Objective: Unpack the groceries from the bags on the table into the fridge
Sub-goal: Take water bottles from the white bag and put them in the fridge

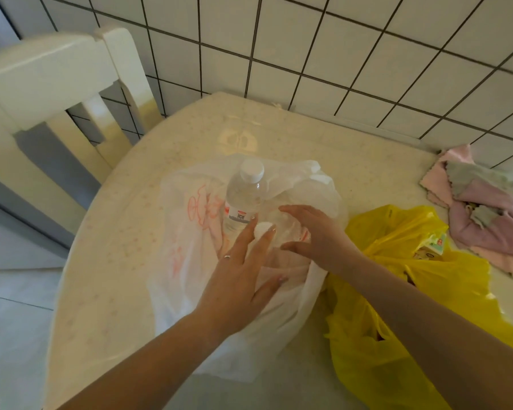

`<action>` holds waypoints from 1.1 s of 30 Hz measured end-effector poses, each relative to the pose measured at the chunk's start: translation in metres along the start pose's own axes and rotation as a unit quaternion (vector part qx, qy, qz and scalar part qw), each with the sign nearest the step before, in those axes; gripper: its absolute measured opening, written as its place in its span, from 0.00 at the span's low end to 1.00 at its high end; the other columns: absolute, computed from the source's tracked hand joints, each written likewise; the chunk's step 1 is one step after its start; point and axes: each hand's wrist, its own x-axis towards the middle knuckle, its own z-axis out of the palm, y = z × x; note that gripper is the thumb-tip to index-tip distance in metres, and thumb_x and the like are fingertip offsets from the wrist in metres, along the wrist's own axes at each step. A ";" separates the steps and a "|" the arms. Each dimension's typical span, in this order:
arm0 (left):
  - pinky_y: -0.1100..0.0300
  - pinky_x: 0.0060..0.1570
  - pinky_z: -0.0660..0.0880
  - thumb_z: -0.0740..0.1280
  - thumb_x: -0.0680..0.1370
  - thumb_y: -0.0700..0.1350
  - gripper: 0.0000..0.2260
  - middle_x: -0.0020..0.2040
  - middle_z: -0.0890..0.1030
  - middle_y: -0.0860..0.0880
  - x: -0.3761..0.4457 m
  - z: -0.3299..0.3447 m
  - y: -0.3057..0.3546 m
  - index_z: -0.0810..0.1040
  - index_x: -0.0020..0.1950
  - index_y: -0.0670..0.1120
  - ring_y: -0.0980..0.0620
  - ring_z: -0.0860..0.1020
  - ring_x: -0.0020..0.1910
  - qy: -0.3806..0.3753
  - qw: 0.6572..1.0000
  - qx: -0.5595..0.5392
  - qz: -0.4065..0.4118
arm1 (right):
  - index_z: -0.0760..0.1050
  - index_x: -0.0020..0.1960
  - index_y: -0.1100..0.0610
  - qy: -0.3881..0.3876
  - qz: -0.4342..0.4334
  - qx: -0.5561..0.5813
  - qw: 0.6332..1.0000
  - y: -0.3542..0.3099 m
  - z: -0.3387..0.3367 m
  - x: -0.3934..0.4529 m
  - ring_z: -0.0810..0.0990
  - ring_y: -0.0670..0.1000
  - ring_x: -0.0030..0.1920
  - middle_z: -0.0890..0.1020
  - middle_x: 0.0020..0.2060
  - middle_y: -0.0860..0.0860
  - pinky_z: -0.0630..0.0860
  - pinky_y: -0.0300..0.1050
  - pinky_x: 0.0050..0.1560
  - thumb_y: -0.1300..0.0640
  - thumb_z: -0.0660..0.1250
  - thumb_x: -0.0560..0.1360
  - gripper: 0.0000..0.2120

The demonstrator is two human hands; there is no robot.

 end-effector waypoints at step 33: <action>0.50 0.62 0.71 0.75 0.68 0.53 0.39 0.70 0.69 0.54 0.082 -0.053 -0.045 0.59 0.74 0.53 0.52 0.70 0.66 0.009 0.983 -0.143 -0.118 | 0.65 0.67 0.46 0.255 0.190 0.243 0.916 -0.039 0.040 -0.019 0.70 0.51 0.63 0.71 0.59 0.43 0.70 0.57 0.63 0.49 0.78 0.63 0.37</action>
